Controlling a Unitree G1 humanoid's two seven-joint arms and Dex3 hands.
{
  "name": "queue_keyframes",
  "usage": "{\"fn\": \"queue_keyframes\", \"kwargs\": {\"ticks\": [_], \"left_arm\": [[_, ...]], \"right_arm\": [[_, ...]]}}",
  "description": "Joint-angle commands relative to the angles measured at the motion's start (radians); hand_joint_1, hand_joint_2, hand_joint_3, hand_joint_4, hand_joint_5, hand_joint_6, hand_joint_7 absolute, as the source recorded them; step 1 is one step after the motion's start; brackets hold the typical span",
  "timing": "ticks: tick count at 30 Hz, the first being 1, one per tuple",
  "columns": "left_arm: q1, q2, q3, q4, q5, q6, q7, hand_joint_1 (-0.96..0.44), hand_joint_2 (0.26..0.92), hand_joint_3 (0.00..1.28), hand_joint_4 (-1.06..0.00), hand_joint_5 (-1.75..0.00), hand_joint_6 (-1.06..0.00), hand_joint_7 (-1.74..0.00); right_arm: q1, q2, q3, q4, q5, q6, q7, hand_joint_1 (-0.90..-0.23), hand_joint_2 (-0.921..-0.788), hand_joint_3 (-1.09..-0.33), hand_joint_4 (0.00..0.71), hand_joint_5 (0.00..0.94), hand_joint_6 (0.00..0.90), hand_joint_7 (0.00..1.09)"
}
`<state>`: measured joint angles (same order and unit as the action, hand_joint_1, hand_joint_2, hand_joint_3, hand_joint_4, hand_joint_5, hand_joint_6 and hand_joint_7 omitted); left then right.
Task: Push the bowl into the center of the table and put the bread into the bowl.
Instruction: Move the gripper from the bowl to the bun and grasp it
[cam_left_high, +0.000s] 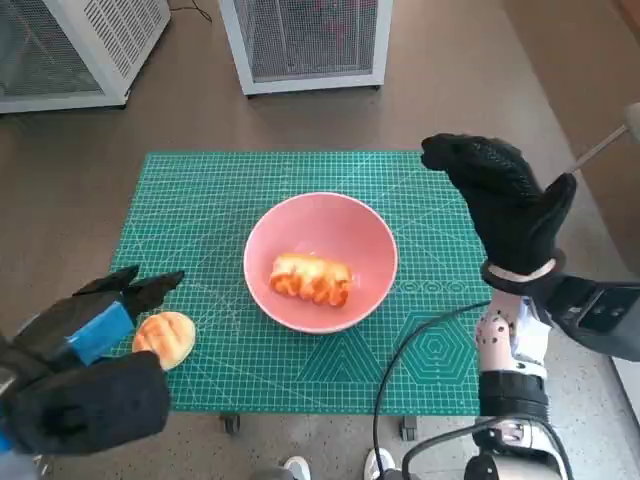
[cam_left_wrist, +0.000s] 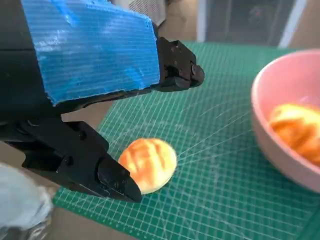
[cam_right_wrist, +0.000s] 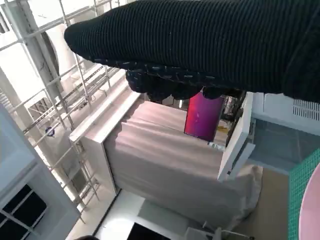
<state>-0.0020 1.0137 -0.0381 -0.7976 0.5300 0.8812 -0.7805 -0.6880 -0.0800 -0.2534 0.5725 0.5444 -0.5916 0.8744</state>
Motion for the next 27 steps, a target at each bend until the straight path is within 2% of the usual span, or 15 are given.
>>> {"fn": "queue_keyframes", "kwargs": {"ticks": [1,11,21,27], "left_arm": [[-0.036,-0.017,-0.070,0.066,0.038,0.008,0.024,0.00,0.735,0.01,-0.12,0.00,-0.26,-0.01],[-0.116,-0.065,-0.193,0.256,0.090,-0.004,0.047,-0.02,0.742,0.01,-0.14,-0.01,-0.28,-0.01],[-0.164,-0.096,-0.259,0.356,0.122,-0.003,0.041,-0.02,0.754,0.01,-0.18,-0.01,-0.30,-0.01],[-0.186,-0.113,-0.291,0.422,0.138,-0.013,0.051,-0.03,0.776,0.02,-0.25,-0.02,-0.39,-0.04]], "right_arm": [[0.004,-0.011,-0.002,0.018,-0.007,0.003,0.001,-0.600,-0.921,-0.624,0.232,0.004,0.322,0.00],[0.004,-0.015,0.000,0.018,-0.018,-0.002,-0.006,-0.587,-0.921,-0.631,0.235,0.004,0.323,0.00],[0.001,-0.023,-0.001,0.019,-0.018,-0.004,-0.009,-0.602,-0.921,-0.634,0.234,0.002,0.321,0.00],[-0.003,-0.027,-0.002,0.025,-0.022,-0.010,-0.011,-0.602,-0.921,-0.636,0.233,0.002,0.321,0.00]]}}
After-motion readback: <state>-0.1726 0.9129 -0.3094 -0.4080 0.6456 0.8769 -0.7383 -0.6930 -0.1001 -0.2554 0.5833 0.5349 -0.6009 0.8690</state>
